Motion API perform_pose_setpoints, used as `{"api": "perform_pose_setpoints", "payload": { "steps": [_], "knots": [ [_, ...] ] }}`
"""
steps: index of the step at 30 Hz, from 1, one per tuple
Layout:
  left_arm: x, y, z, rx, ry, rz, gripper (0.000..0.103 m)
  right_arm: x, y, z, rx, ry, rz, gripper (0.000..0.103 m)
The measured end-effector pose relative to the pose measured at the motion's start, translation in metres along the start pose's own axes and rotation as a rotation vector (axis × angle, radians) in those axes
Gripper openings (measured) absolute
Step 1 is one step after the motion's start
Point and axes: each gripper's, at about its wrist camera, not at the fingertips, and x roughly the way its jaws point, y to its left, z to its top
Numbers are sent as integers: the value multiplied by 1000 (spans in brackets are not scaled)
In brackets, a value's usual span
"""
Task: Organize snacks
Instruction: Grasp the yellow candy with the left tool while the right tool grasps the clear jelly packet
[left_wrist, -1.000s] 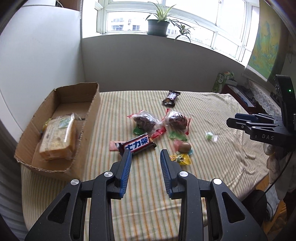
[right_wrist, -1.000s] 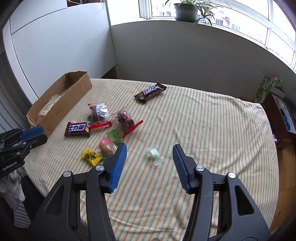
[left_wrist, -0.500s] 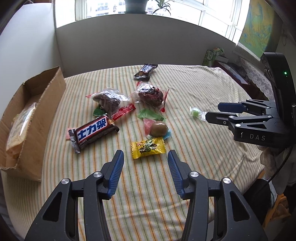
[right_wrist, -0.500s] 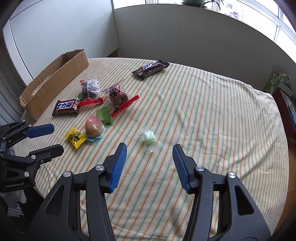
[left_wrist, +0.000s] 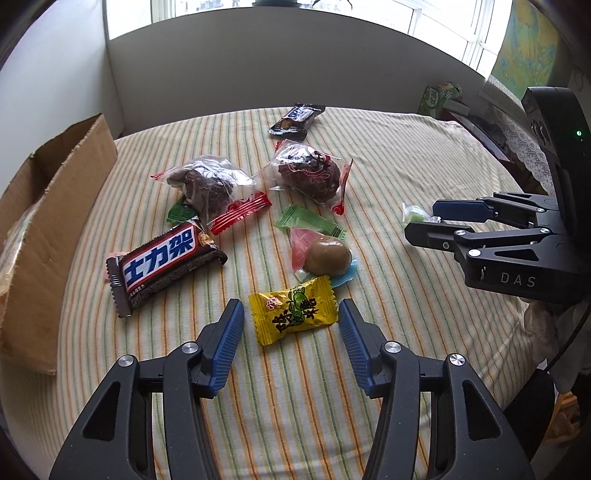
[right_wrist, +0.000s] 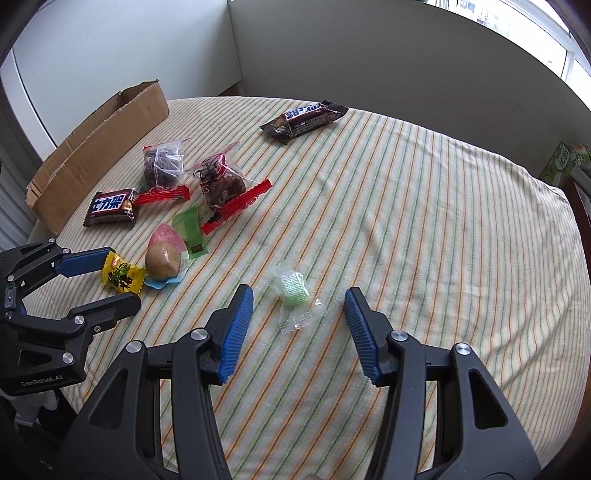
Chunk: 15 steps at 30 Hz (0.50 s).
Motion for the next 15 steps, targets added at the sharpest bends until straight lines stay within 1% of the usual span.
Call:
{"api": "perform_pose_setpoints", "payload": {
  "steps": [4, 5, 6, 7, 9, 11, 13, 14, 15],
  "knots": [
    [0, 4, 1, -2, -2, 5, 52, 2, 2, 2, -12, 1, 1, 53],
    [0, 5, 1, -1, -2, 8, 52, 2, 2, 3, -17, 2, 1, 47],
    [-1, 6, 0, -2, -3, 12, 48, 2, 3, 3, -22, 5, -1, 40],
    [0, 6, 1, -1, -3, 18, 46, 2, 4, 2, -26, 7, -3, 38],
    [-1, 7, 0, -3, -5, 21, 42, 1, 5, 2, -30, 9, 0, 30],
    [-1, 8, 1, -3, -7, 18, 39, 1, 5, 3, -30, 12, -1, 26],
    [-2, 9, 0, -2, -12, 26, 33, 0, 5, 3, -28, 12, 2, 26],
    [-2, 9, 0, 1, -12, 31, 26, 0, 4, 3, -26, 12, 4, 26],
    [-3, 10, 0, 1, -14, 30, 26, 0, 4, 2, -23, 11, 4, 26]
  ]
}}
